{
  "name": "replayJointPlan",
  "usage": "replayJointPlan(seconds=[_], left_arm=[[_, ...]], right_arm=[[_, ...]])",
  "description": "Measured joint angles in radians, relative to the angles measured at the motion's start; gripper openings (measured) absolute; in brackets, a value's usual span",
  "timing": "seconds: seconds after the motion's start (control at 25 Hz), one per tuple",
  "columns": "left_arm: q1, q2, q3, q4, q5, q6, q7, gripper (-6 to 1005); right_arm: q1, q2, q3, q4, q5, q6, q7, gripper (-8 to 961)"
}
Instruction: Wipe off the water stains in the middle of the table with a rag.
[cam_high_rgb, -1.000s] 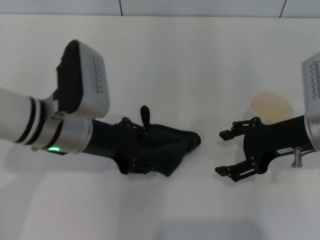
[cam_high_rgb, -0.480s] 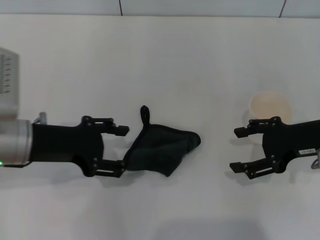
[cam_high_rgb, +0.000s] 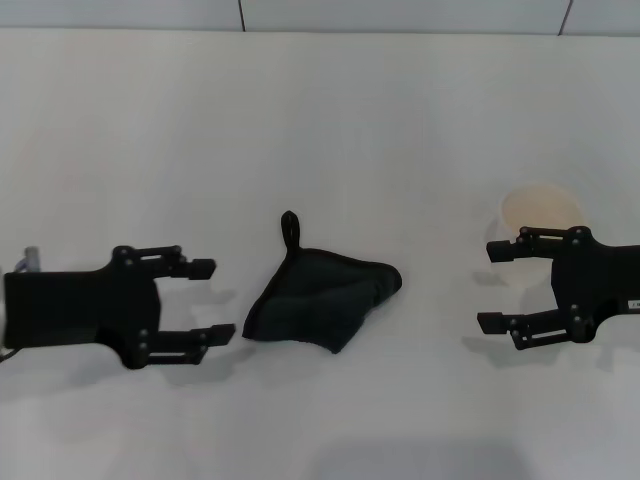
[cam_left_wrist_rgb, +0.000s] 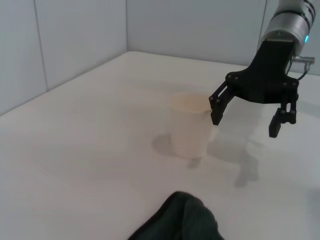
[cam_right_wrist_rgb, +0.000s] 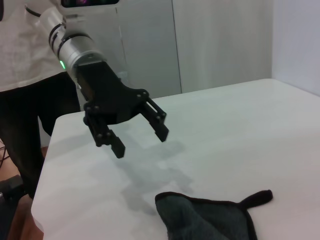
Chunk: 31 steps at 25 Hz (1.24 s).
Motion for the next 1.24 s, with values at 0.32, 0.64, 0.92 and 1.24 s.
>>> replayJointPlan(seconds=[0.32, 0.64, 0.92, 1.24], left_arm=[[0.020, 0.020, -0.116, -0.089, 0.001, 0.051, 0.084, 757], [0.029, 0.048, -0.145, -0.115, 0.003, 0.063, 0.086, 757], [0.030, 0.049, -0.149, -0.116, 0.009, 0.078, 0.087, 757], [0.030, 0.049, -0.150, -0.116, 0.014, 0.078, 0.083, 757]], right_arm=[[0.005, 0.003, 0.002, 0.012, 0.006, -0.006, -0.012, 869], [-0.001, 0.002, 0.004, 0.031, 0.028, -0.012, -0.023, 868], [0.000, 0.002, 0.004, 0.036, 0.029, -0.012, -0.023, 868], [-0.002, 0.002, 0.004, 0.036, 0.028, 0.000, -0.018, 868]])
